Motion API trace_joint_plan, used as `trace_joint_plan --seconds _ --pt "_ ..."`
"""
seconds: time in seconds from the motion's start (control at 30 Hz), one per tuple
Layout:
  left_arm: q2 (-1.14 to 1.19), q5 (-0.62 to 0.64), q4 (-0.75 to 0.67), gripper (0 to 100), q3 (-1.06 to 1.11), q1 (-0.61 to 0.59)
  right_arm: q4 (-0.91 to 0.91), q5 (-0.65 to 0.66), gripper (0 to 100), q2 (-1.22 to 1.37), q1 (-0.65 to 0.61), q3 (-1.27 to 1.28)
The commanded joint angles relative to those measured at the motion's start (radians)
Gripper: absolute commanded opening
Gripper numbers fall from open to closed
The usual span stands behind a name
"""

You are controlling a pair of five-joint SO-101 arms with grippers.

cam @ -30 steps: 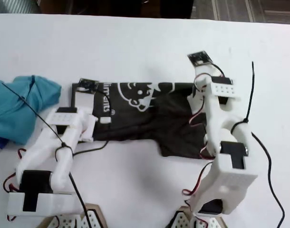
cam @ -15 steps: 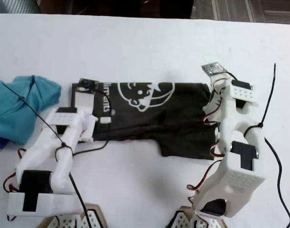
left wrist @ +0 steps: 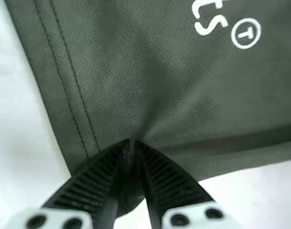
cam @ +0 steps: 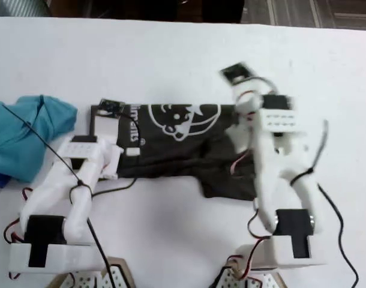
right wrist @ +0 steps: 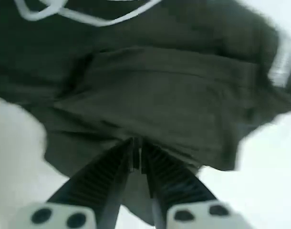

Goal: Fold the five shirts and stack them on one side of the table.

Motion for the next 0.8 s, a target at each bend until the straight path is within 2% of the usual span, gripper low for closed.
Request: trace_joint_plan --seconds 0.0,0.2,0.27,0.5,0.77 --pt "-0.011 0.005 -0.017 3 -0.001 -0.018 -0.004 0.002 2.1 -0.067 -0.070 0.089" --pt "-0.011 0.005 -0.017 3 -0.001 -0.018 -0.015 0.244 2.2 -0.147 -0.108 0.319" --pt "-0.011 0.005 -0.017 3 -0.002 -0.018 -0.045 0.255 3.7 -0.189 -0.104 0.394" --pt "-0.011 0.003 -0.017 3 -0.002 -0.018 -0.157 0.284 21.7 -0.282 -0.110 0.582" --pt "-0.011 0.003 -0.017 3 -0.002 -0.018 -0.321 0.284 21.8 -0.226 -0.088 0.620"
